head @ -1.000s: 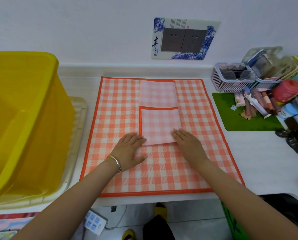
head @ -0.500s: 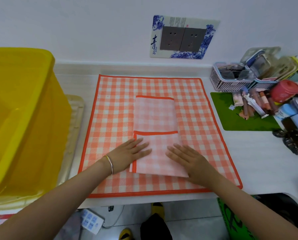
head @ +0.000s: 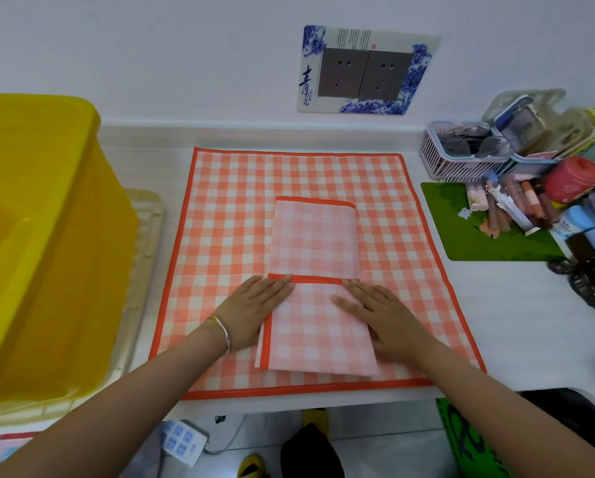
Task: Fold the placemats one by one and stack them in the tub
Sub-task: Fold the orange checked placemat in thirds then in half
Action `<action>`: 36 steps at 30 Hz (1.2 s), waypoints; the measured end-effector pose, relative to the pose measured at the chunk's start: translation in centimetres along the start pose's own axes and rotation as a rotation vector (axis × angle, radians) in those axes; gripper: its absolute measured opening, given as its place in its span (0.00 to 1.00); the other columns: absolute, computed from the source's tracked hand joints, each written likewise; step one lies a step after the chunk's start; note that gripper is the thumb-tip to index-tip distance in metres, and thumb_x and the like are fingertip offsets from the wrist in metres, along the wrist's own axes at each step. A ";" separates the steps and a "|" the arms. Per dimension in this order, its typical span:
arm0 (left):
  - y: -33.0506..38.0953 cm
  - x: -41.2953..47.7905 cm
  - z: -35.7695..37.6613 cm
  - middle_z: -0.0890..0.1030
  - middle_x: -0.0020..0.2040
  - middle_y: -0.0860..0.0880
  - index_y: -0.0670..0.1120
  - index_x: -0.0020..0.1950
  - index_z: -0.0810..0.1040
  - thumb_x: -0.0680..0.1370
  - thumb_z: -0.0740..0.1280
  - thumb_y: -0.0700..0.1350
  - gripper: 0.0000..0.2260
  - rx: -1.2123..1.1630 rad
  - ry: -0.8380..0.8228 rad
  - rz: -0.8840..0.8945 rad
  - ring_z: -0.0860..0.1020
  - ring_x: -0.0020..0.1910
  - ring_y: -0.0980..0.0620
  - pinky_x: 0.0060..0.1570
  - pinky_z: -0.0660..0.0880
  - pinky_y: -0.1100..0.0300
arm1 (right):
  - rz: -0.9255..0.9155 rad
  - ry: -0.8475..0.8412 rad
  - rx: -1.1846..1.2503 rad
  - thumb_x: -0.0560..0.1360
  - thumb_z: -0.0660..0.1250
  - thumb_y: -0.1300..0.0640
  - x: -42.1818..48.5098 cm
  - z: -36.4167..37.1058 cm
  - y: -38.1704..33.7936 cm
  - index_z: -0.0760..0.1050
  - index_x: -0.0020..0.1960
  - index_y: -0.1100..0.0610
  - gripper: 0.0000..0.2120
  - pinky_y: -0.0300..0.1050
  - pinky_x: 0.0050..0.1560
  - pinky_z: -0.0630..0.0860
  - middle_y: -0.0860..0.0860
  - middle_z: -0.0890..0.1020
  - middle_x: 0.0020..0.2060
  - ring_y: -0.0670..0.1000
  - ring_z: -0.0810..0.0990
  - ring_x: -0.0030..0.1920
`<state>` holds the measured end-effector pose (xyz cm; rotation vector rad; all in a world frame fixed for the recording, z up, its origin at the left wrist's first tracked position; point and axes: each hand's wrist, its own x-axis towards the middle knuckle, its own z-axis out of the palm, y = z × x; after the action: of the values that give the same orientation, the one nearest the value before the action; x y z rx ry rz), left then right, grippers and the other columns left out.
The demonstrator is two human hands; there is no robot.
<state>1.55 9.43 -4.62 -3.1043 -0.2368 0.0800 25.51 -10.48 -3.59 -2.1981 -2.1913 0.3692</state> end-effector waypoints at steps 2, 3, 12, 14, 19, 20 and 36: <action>-0.1 0.4 -0.3 0.62 0.74 0.46 0.46 0.75 0.56 0.68 0.71 0.55 0.41 0.007 0.020 -0.007 0.66 0.71 0.46 0.69 0.54 0.49 | 0.004 0.004 0.000 0.75 0.50 0.36 0.0 0.1 0.1 0.43 0.76 0.40 0.33 0.49 0.71 0.36 0.46 0.46 0.76 0.49 0.42 0.76; -0.3 0.6 -0.3 0.68 0.71 0.46 0.46 0.73 0.62 0.66 0.73 0.55 0.39 -0.004 0.029 -0.012 0.70 0.68 0.46 0.67 0.58 0.48 | 0.006 0.008 0.007 0.75 0.50 0.36 0.0 0.1 0.1 0.43 0.76 0.41 0.32 0.49 0.71 0.35 0.46 0.45 0.76 0.48 0.40 0.76; -1.7 1.7 -1.2 0.83 0.48 0.46 0.47 0.58 0.80 0.67 0.75 0.35 0.21 -0.388 0.336 -0.221 0.81 0.46 0.45 0.49 0.78 0.51 | 0.198 0.308 0.408 0.75 0.68 0.59 2.1 -0.6 0.2 0.75 0.64 0.50 0.18 0.56 0.64 0.72 0.48 0.79 0.61 0.49 0.76 0.62; -1.8 1.7 -1.0 0.82 0.47 0.46 0.49 0.58 0.80 0.72 0.67 0.36 0.17 -0.532 0.353 -0.333 0.79 0.46 0.47 0.49 0.78 0.55 | 0.358 0.295 0.617 0.77 0.65 0.58 2.5 -1.5 0.2 0.79 0.59 0.48 0.13 0.50 0.63 0.73 0.48 0.81 0.57 0.49 0.78 0.59; -1.3 2.9 -1.7 0.76 0.36 0.52 0.59 0.37 0.74 0.72 0.72 0.51 0.08 -0.802 0.385 -0.677 0.72 0.36 0.53 0.37 0.69 0.63 | 0.534 0.401 0.860 0.76 0.67 0.54 3.6 -2.3 -0.7 0.78 0.53 0.49 0.07 0.39 0.51 0.77 0.43 0.82 0.46 0.43 0.80 0.47; -1.3 3.2 -1.6 0.76 0.33 0.53 0.58 0.35 0.72 0.71 0.72 0.53 0.10 -0.830 0.399 -0.717 0.72 0.35 0.53 0.36 0.70 0.63 | 0.569 0.433 0.898 0.76 0.67 0.52 4.0 -2.4 -0.9 0.78 0.52 0.49 0.06 0.35 0.47 0.75 0.42 0.81 0.44 0.41 0.79 0.44; -2.2 5.6 -3.6 0.75 0.31 0.53 0.46 0.43 0.77 0.72 0.72 0.47 0.07 -1.020 0.135 -1.018 0.75 0.35 0.52 0.38 0.74 0.60 | 0.933 0.482 0.950 0.74 0.69 0.52 7.1 -3.5 -1.5 0.71 0.51 0.53 0.09 0.35 0.36 0.71 0.47 0.79 0.41 0.44 0.77 0.39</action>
<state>6.96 12.33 -1.28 -3.2401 -2.3980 -0.3794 24.61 -2.91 -1.01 -2.1515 -0.4465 0.6109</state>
